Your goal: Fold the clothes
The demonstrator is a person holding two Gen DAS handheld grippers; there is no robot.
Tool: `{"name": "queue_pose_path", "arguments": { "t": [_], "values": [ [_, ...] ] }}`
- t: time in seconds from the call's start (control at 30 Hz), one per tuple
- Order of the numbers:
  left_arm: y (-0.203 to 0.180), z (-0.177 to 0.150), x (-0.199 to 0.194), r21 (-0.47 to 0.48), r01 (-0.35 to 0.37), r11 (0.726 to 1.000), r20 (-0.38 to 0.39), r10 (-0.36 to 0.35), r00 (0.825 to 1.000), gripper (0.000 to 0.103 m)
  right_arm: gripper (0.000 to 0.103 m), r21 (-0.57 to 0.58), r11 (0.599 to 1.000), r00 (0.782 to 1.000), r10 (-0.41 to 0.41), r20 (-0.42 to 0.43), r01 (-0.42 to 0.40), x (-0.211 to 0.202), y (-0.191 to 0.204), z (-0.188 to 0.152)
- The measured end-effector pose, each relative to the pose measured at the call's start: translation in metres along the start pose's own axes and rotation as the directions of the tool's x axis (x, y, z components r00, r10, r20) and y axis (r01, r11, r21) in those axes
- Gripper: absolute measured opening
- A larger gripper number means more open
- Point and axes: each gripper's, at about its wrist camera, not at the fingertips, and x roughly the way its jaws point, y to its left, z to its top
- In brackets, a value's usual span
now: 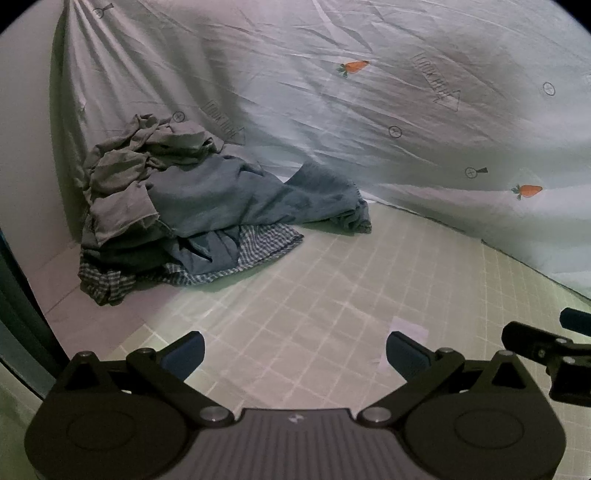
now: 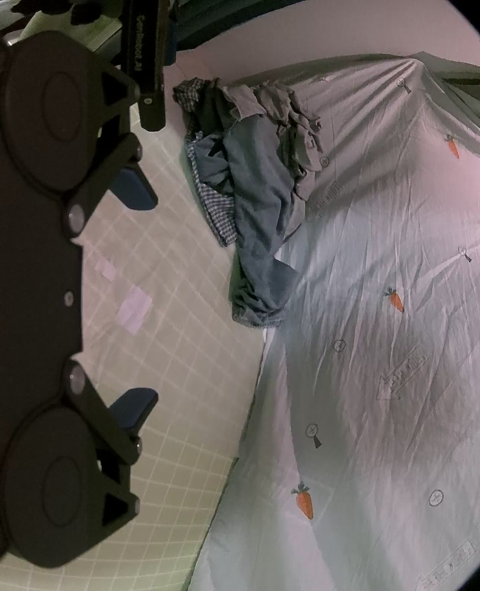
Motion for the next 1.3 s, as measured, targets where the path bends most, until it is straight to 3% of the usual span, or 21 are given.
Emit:
{"name": "queue_pose_path", "arguments": {
  "t": [1.3],
  "values": [
    [-0.004, 0.003, 0.007, 0.012, -0.014, 1.0, 0.001, 0.014, 1.0, 0.103, 0.103, 0.014, 0.999, 0.999, -0.036, -0.003, 0.036, 0.002, 0.001, 0.0]
  ]
}}
